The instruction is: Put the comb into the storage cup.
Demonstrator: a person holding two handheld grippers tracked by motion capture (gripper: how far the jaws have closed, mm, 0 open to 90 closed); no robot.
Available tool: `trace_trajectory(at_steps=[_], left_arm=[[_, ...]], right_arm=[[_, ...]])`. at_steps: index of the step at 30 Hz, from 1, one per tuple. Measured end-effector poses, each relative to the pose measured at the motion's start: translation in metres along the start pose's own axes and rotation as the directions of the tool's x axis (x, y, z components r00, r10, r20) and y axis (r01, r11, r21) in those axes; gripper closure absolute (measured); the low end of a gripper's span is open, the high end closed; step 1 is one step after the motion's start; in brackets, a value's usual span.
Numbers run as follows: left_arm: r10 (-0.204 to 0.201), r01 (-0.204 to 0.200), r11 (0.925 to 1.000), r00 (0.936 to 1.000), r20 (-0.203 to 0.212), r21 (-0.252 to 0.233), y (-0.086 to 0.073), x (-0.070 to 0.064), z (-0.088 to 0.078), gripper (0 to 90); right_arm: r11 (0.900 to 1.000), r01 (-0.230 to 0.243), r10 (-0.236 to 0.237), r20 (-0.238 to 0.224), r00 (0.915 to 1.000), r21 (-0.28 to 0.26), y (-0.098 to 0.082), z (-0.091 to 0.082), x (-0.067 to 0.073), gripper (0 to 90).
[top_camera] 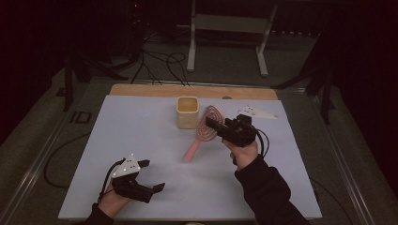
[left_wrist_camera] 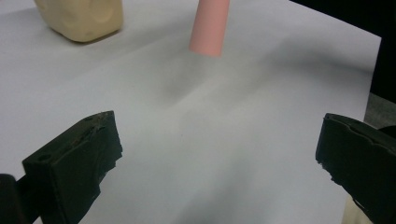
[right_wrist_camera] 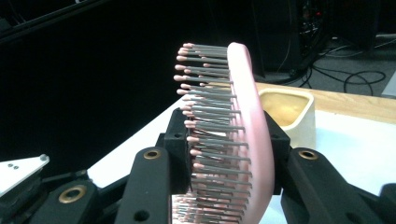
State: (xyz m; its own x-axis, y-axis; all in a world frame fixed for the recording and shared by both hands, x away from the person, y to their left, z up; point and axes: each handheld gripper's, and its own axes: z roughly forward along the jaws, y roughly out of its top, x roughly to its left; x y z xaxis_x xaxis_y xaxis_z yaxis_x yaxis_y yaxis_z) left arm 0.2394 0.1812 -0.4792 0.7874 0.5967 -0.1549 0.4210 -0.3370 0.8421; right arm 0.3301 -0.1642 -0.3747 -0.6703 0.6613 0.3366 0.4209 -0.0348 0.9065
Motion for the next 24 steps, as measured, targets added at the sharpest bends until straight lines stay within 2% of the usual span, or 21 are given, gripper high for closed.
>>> trace_trajectory(at_steps=[8, 14, 24], left_arm=[[-0.014, 0.014, 0.9999, 0.9998, -0.012, -0.004, -0.006, 0.002, -0.004, 0.3], [-0.005, 0.005, 1.0, 0.9999, -0.009, 0.008, -0.008, 0.001, -0.004, 0.3], [0.016, -0.016, 0.9999, 0.9999, -0.004, -0.004, -0.012, 0.002, -0.004, 0.3]], right_arm=[[1.0, 0.005, -0.004, 0.007, 1.0, -0.014, 0.007, 0.001, -0.002, 65.0], [1.0, 0.012, -0.012, 0.014, 0.9998, -0.028, 0.014, 0.003, -0.004, 65.0], [0.998, 0.024, -0.023, 0.028, 0.9994, -0.057, 0.03, 0.006, -0.005, 65.1]])
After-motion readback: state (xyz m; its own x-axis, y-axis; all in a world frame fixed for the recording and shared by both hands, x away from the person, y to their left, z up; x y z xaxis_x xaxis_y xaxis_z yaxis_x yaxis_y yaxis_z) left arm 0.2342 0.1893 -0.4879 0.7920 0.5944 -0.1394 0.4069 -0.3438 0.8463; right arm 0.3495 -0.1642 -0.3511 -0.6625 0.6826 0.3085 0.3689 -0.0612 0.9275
